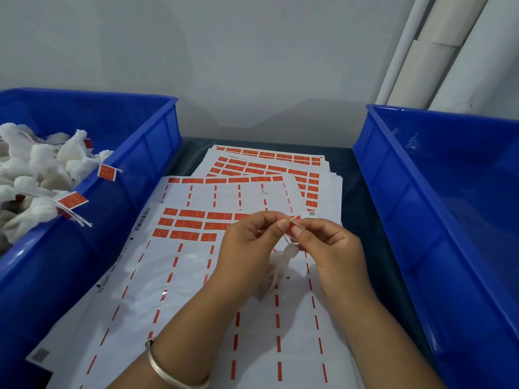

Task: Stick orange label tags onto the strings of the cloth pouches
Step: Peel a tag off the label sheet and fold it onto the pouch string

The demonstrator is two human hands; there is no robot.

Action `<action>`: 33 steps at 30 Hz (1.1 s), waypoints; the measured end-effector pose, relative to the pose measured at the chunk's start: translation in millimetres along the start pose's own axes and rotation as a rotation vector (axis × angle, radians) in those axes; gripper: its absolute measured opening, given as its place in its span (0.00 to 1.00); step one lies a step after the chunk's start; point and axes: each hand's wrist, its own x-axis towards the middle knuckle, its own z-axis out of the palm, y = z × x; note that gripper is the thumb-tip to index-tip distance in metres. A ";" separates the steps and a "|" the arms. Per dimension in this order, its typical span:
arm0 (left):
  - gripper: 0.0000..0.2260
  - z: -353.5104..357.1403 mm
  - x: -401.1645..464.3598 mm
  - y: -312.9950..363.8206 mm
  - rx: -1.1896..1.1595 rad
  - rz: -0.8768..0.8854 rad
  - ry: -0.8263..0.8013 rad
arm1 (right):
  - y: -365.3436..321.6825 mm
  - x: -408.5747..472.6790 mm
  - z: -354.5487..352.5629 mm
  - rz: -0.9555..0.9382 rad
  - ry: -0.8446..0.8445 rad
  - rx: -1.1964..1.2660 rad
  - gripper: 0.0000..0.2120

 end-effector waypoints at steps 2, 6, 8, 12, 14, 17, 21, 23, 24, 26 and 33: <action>0.05 -0.2 1.0 -0.2 -0.051 -0.025 0.000 | 0.1 1.1 -1.5 0.020 0.048 0.036 0.07; 0.04 -0.1 2.3 -5.5 0.089 -0.038 -0.085 | -0.4 4.1 -5.8 0.066 0.120 0.138 0.05; 0.07 2.3 1.3 -11.3 0.273 -0.023 -0.146 | -1.3 4.7 -7.1 0.096 0.139 0.196 0.04; 0.05 3.4 2.0 -17.7 0.391 0.026 -0.175 | -2.0 6.1 -11.3 0.129 0.154 0.289 0.02; 0.06 1.2 3.8 -18.7 0.384 0.031 -0.165 | -1.9 6.7 -12.5 0.134 0.159 0.315 0.03; 0.08 -0.1 3.9 -18.8 0.340 -0.002 -0.146 | -0.7 8.2 -13.7 0.138 0.185 0.330 0.04; 0.03 0.6 5.3 -21.3 0.323 -0.037 -0.082 | 3.9 11.3 -15.0 0.131 0.232 0.251 0.06; 0.03 -0.1 6.8 -22.6 0.324 -0.030 -0.047 | 5.8 11.1 -13.8 0.115 0.231 0.218 0.09; 0.03 -0.8 7.3 -22.5 0.319 -0.026 -0.020 | 6.7 10.6 -12.5 0.108 0.226 0.203 0.11; 0.02 -3.7 10.3 -24.8 0.311 -0.030 0.048 | 10.9 9.8 -9.2 0.104 0.218 0.167 0.11; 0.05 -9.4 19.6 -28.8 0.316 -0.020 0.238 | 32.4 5.0 3.2 0.080 0.162 -0.130 0.05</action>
